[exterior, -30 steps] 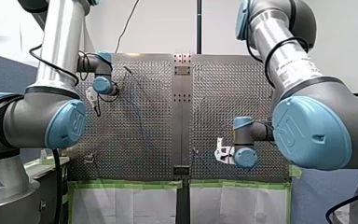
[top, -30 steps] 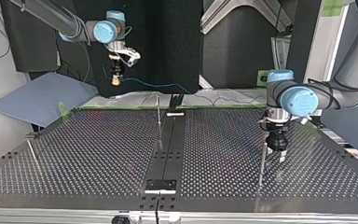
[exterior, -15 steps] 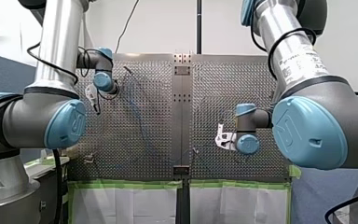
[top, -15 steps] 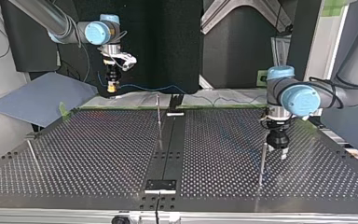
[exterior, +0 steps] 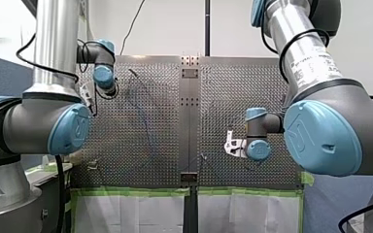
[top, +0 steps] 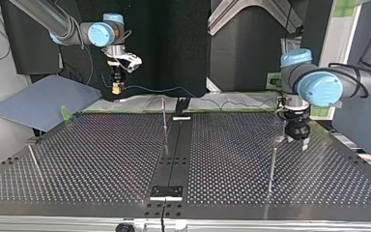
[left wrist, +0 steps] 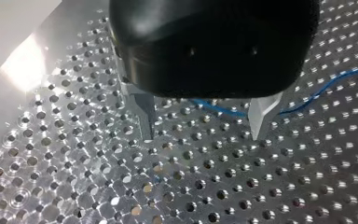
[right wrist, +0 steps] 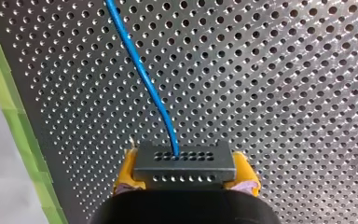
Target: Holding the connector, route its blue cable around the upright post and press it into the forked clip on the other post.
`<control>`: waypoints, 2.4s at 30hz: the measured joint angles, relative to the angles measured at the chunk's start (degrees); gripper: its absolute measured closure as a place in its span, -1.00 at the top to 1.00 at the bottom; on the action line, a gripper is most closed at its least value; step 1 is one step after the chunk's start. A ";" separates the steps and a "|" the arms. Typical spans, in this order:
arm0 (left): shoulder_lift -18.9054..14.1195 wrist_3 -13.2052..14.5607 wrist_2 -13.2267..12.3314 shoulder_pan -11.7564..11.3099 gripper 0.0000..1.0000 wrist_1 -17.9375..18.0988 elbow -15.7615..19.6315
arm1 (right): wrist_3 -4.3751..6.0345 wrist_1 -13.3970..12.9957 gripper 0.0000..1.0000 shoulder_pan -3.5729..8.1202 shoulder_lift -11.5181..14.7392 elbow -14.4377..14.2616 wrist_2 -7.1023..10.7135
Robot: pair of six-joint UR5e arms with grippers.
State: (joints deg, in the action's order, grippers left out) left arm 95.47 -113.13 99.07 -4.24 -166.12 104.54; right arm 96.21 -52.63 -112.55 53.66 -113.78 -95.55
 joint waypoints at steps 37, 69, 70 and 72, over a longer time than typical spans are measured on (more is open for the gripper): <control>-17.36 4.58 -9.27 1.50 1.00 -17.37 -11.70 | 0.27 -0.59 -0.69 0.00 -0.32 -0.12 -0.07; -15.04 5.23 -11.88 6.67 1.00 -32.21 -10.44 | 0.49 -0.38 -0.69 0.00 -0.51 -0.16 0.00; -15.04 5.22 -11.90 6.69 1.00 -32.28 -10.44 | 0.49 -0.38 -0.69 0.00 -0.51 -0.17 0.00; -15.03 5.17 -11.95 6.71 1.00 -32.37 -10.43 | 0.49 -0.38 -0.69 0.00 -0.51 -0.17 0.00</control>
State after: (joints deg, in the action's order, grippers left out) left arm 80.44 -107.95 87.12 2.46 -198.49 94.11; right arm 96.70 -53.01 -112.55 53.15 -113.95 -95.55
